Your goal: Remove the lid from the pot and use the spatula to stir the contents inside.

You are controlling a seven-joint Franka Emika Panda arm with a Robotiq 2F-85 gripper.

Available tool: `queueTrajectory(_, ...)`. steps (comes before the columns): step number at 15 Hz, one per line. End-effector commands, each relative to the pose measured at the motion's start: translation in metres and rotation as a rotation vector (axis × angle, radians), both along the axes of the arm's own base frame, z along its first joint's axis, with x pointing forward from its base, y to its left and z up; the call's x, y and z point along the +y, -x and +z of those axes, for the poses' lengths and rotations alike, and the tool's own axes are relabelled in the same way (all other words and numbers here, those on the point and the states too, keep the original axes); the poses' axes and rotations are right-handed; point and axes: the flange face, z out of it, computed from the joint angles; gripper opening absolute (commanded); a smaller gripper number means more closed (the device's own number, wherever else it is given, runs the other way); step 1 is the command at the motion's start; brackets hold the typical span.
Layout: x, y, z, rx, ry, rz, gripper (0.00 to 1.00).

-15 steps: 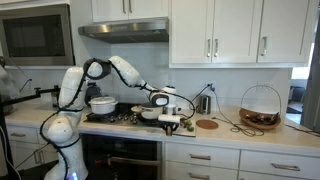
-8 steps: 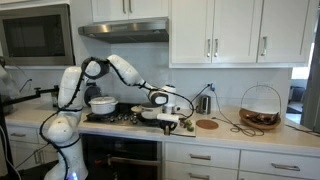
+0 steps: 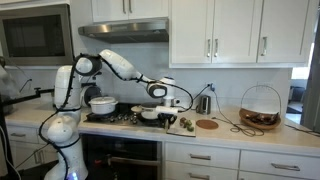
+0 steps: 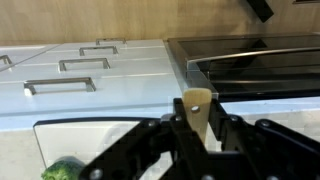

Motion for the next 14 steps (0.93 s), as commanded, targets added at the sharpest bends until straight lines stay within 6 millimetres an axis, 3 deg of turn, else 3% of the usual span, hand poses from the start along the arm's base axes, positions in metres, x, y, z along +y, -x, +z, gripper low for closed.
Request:
queueTrajectory(1, -0.006, 0.020, 0.033, -0.020, -0.020, -0.007, 0.07)
queueTrajectory(7, -0.014, 0.035, 0.082, -0.064, 0.001, -0.034, 0.07)
queueTrajectory(14, -0.006, 0.061, 0.154, -0.158, 0.099, -0.032, 0.07)
